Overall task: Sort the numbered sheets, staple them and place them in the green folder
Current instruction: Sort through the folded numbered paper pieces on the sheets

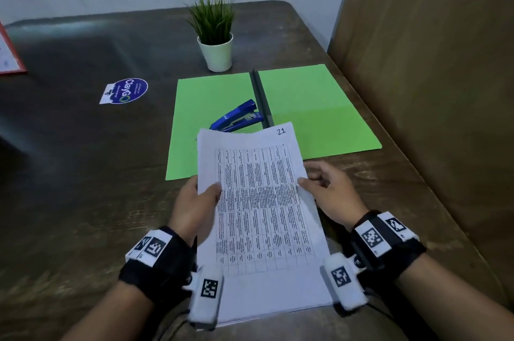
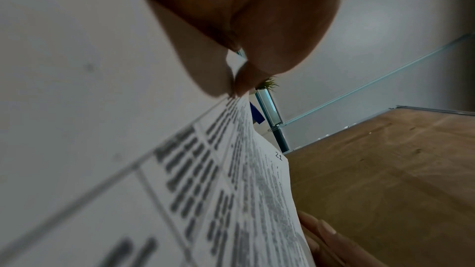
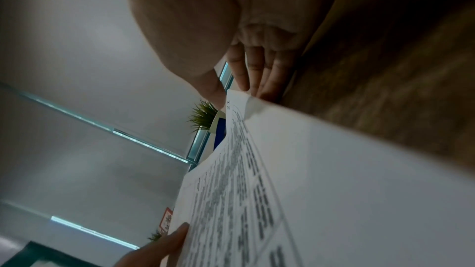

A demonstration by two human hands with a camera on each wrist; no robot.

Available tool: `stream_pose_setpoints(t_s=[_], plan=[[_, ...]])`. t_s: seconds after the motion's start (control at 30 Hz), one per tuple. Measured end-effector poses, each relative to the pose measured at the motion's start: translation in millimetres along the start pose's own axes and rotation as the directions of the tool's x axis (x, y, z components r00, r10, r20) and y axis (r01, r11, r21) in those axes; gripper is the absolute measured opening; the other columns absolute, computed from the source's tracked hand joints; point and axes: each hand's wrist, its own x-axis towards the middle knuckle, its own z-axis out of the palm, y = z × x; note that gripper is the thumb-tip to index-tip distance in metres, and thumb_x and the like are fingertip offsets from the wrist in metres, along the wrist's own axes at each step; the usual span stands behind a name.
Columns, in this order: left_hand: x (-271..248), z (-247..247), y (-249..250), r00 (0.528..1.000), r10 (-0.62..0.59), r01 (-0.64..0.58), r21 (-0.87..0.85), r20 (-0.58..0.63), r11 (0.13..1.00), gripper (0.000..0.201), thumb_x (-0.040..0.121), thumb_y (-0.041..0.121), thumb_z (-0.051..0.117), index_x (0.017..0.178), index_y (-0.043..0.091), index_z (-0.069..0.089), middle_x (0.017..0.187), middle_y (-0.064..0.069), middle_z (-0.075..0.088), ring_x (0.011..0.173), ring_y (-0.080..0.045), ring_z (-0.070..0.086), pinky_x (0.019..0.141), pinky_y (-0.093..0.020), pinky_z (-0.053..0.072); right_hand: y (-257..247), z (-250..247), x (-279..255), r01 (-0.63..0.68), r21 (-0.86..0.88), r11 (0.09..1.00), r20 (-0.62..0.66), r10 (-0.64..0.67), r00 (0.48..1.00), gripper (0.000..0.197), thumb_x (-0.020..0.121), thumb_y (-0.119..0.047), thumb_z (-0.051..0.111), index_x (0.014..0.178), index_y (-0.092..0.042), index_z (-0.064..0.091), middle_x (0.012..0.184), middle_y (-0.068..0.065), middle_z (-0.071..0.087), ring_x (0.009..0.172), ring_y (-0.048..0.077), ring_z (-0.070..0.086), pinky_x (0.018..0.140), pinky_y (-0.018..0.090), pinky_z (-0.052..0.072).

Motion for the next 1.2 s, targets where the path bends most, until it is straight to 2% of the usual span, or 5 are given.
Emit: stream_pose_setpoints(t_s=[0.2,0.33,0.5,0.97,1.2], plan=[[-8,11,8,0.995,-0.026,0.031,-0.058,0.094,0.998,0.037,0.103,-0.005,0.041,0.137,0.005,0.053,0.123,-0.012,0.071,0.110,-0.027,0.070,0.087,-0.038,0.061,6,-4,-4,-0.004,0.151,0.989,-0.065,0.014,0.998,0.028,0.091,-0.015,0.070,0.117,-0.020,0.062,0.101,-0.007,0.070,0.094,0.009,0.066,0.081,0.020,0.052],[-26,23,10,0.981,-0.080,0.088,-0.038,0.177,0.995,0.042,0.099,-0.013,0.038,0.136,0.002,0.052,0.126,-0.019,0.068,0.114,-0.031,0.068,0.098,-0.045,0.054,10,-13,-5,0.024,0.096,0.995,-0.171,-0.007,0.985,0.033,0.092,-0.018,0.070,0.123,-0.022,0.060,0.113,-0.015,0.066,0.104,-0.002,0.060,0.088,0.017,0.047],[-11,35,51,0.994,-0.021,-0.005,0.244,0.105,0.970,0.051,0.094,0.007,0.067,0.137,0.011,0.039,0.109,-0.005,0.070,0.083,-0.008,0.067,0.061,-0.019,0.050,17,-25,-6,-0.037,0.240,0.970,-0.133,0.071,0.989,0.040,0.093,0.001,0.063,0.127,-0.019,0.058,0.105,-0.012,0.072,0.095,-0.001,0.069,0.085,0.022,0.055],[-17,71,27,0.991,0.122,-0.130,0.271,0.049,0.954,0.027,0.086,-0.004,0.054,0.107,0.012,0.059,0.093,-0.009,0.072,0.081,-0.029,0.067,0.074,-0.035,0.055,10,-42,-15,0.001,0.102,0.995,-0.143,0.014,0.990,0.036,0.094,0.000,0.061,0.114,-0.030,0.066,0.092,-0.015,0.072,0.074,-0.009,0.066,0.070,0.011,0.053],[2,54,70,0.975,0.147,-0.222,0.698,0.167,0.681,0.040,0.082,0.002,0.070,0.115,0.020,0.057,0.093,-0.002,0.057,0.068,-0.012,0.055,0.056,-0.026,0.040,5,-20,-26,0.014,0.122,0.992,-0.046,-0.009,0.999,0.042,0.093,0.005,0.060,0.124,-0.023,0.066,0.093,-0.021,0.070,0.079,-0.011,0.068,0.071,0.009,0.054]])
